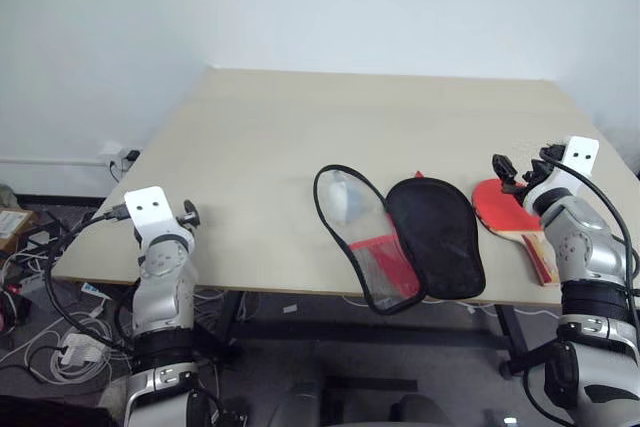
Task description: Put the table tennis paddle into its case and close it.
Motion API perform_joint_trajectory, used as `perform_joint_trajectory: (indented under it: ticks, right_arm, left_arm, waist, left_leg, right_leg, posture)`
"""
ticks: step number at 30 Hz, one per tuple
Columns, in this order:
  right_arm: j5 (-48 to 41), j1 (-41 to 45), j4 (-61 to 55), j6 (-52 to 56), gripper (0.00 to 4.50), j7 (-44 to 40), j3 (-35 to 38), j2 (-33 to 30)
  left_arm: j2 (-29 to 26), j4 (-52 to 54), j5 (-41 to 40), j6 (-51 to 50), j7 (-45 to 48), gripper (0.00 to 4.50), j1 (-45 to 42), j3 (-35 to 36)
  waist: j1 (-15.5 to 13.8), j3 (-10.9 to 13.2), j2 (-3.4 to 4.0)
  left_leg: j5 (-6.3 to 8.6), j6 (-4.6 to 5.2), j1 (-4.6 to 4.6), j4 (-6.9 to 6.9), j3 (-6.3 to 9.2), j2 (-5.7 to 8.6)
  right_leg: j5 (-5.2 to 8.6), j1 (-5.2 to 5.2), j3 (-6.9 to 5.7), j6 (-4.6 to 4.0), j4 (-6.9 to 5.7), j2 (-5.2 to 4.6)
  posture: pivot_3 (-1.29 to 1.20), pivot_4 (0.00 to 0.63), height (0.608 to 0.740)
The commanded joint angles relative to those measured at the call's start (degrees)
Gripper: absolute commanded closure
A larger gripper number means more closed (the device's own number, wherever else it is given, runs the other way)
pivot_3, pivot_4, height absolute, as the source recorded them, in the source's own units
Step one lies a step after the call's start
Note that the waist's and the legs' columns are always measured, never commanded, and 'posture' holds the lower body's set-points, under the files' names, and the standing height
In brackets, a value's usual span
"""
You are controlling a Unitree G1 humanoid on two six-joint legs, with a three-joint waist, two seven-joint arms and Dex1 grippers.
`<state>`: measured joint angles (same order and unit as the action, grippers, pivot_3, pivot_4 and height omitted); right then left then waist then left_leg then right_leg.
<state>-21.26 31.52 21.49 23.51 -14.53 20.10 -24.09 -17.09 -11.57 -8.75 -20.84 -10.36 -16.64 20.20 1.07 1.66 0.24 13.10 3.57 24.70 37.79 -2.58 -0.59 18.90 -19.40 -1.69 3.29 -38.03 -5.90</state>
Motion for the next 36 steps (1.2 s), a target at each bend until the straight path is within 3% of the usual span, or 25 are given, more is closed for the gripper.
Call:
perform_joint_trajectory:
  ticks: [1, 7, 15, 20, 26, 36]
  right_arm:
    - [-1.1, 1.9, -4.5, 0.3, 0.02, 1.4, 0.7, 0.7]
    - [-1.5, -0.4, -8.6, 2.9, 0.02, 1.9, 1.0, 0.7]
    - [-2.6, -7.8, -18.6, 17.4, 0.02, -2.0, -0.7, -6.8]
    - [-3.4, -12.1, -21.7, 24.4, 0.02, -3.1, 0.5, -9.9]
    - [-5.8, -12.7, -21.3, 29.8, 0.02, -2.8, 4.3, -10.0]
    - [-4.8, -13.2, -19.8, 33.5, 0.02, -2.7, 5.0, -12.4]
  left_arm:
    - [-0.7, 2.4, 0.5, -0.1, 0.7, 0.65, -1.3, -0.1]
    - [-1.2, 2.6, -0.9, -0.1, 4.5, 0.65, -3.4, -0.5]
    - [-2.5, 4.9, -0.5, 1.6, 12.7, 0.65, -4.7, -4.3]
    - [-0.5, 6.9, -2.4, -1.7, 16.0, 0.65, -4.2, -7.0]
    - [-2.2, 18.2, -7.7, -7.4, 33.4, 0.65, -0.7, -17.7]
    - [-13.2, 20.5, -15.1, -11.9, 56.0, 0.65, -0.7, -21.8]
  waist:
    - [0.0, 0.0, 0.0]
    - [-0.1, 0.0, 0.0]
    - [-0.1, 0.0, 0.0]
    - [-0.2, 0.0, 0.0]
    - [-0.3, 0.0, 0.0]
    - [-0.2, 0.0, 0.08]
  left_leg:
    - [0.0, 0.0, 0.0, 0.0, 0.0, 0.0]
    - [0.0, 0.0, 0.0, 0.0, 0.0, 0.01]
    - [0.0, 0.0, 0.0, -0.03, -0.03, 0.01]
    - [0.01, 0.02, 0.0, -0.01, -0.03, 0.0]
    - [0.02, 0.04, 0.0, 0.0, -0.05, 0.01]
    - [0.02, 0.05, 0.0, -0.02, -0.09, -0.04]
  right_leg:
    - [0.0, 0.0, 0.0, 0.0, 0.0, 0.01]
    - [0.0, 0.0, -0.02, 0.0, -0.01, 0.0]
    - [0.0, -0.02, 0.01, 0.0, -0.01, -0.01]
    - [0.0, 0.01, 0.03, 0.0, 0.01, -0.02]
    - [0.0, 0.02, 0.07, 0.0, 0.01, -0.02]
    - [0.0, -0.02, 0.15, 0.0, 0.03, 0.04]
  posture:
    - [0.0, 0.0, 0.715]
    - [0.0, 0.0, 0.715]
    - [0.0, 0.0, 0.715]
    - [0.0, 0.0, 0.715]
    - [0.0, 0.0, 0.715]
    - [0.0, 0.0, 0.715]
